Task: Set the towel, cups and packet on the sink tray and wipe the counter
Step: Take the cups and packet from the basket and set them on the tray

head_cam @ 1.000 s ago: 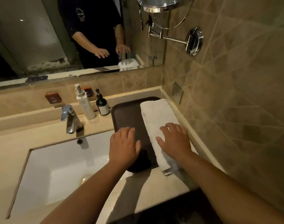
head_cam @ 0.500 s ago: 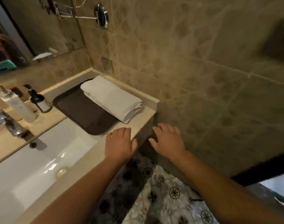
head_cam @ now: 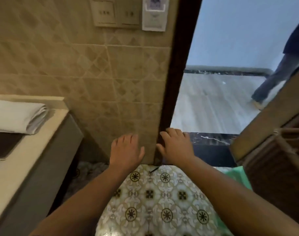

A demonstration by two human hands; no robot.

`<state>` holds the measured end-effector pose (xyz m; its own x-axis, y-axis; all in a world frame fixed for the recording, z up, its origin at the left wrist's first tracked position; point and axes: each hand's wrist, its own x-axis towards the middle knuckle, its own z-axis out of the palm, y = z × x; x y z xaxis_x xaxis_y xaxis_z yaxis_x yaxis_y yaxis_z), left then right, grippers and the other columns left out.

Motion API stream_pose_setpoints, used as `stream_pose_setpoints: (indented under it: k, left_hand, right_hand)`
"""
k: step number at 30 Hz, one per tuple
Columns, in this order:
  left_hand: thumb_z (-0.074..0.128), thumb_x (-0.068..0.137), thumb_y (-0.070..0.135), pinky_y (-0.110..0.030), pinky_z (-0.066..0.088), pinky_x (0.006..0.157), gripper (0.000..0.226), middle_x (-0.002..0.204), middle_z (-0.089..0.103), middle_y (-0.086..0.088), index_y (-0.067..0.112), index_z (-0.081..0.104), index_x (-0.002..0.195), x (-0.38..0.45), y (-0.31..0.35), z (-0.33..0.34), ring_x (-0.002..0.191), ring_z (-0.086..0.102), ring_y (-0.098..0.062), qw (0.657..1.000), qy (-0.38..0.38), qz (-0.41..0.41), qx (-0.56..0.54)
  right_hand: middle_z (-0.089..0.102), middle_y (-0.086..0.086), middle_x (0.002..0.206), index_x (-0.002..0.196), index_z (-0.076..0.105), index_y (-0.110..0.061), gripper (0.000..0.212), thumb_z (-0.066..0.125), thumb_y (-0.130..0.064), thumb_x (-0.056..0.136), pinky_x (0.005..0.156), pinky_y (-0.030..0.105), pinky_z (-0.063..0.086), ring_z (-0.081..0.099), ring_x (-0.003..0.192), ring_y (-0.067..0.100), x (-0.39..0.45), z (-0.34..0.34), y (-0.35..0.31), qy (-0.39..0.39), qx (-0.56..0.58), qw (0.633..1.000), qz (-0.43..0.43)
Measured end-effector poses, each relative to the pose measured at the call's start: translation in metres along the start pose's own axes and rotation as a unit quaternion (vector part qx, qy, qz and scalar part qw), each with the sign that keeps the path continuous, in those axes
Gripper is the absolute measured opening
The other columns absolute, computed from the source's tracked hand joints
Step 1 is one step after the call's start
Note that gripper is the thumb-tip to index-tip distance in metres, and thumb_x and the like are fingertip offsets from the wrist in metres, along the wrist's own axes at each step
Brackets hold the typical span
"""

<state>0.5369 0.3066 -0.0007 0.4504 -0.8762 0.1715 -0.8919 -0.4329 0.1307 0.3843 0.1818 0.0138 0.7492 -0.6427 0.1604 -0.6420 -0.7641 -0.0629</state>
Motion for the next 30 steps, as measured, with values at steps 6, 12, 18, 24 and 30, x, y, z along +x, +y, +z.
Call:
stream_pose_setpoints:
  k: [6,12,18,24,30]
  left_hand:
    - [0.058,0.085,0.043,-0.046,0.041,0.099,0.060,0.134,0.058,-0.010,0.011,0.052,0.136,-0.032,0.171,0.029,0.123,0.052,-0.029,0.993,-0.011,0.100,-0.057]
    - [0.051,0.088,0.050,-0.048,0.038,0.102,0.065,0.137,0.054,-0.009,0.013,0.045,0.142,-0.049,0.334,0.046,0.125,0.050,-0.030,0.973,-0.039,0.216,-0.073]
    - [0.041,0.089,0.055,-0.048,0.036,0.103,0.067,0.142,0.051,-0.008,0.016,0.040,0.144,-0.052,0.441,0.066,0.129,0.046,-0.029,0.947,-0.060,0.306,-0.077]
    - [0.040,0.091,0.054,-0.047,0.033,0.105,0.064,0.143,0.049,-0.005,0.017,0.040,0.144,-0.032,0.512,0.086,0.131,0.043,-0.026,0.929,-0.077,0.351,-0.089]
    - [0.043,0.091,0.051,-0.045,0.032,0.104,0.062,0.142,0.050,-0.005,0.016,0.043,0.142,-0.014,0.567,0.099,0.130,0.044,-0.026,0.921,-0.086,0.369,-0.090]
  right_hand:
    - [0.051,0.005,0.138,0.132,0.046,-0.026,0.052,0.044,-0.056,0.089,0.099,0.046,0.035,0.045,0.125,0.028,-0.135,-0.022,0.138,-0.015,-0.021,0.993,0.113]
    - [0.052,0.004,0.134,0.131,0.049,-0.026,0.050,0.048,-0.054,0.089,0.098,0.045,0.034,0.047,0.121,0.027,-0.253,-0.055,0.253,-0.009,-0.044,0.970,0.240]
    - [0.055,0.005,0.127,0.126,0.052,-0.023,0.049,0.050,-0.053,0.087,0.095,0.046,0.037,0.049,0.116,0.028,-0.323,-0.068,0.327,-0.009,-0.063,0.942,0.329]
    - [0.054,0.004,0.130,0.128,0.052,-0.022,0.050,0.049,-0.053,0.089,0.097,0.047,0.038,0.048,0.119,0.027,-0.341,-0.069,0.383,-0.003,-0.067,0.923,0.380]
    - [0.052,0.006,0.133,0.131,0.051,-0.022,0.051,0.048,-0.053,0.090,0.099,0.049,0.037,0.047,0.122,0.028,-0.340,-0.066,0.439,-0.002,-0.061,0.915,0.399]
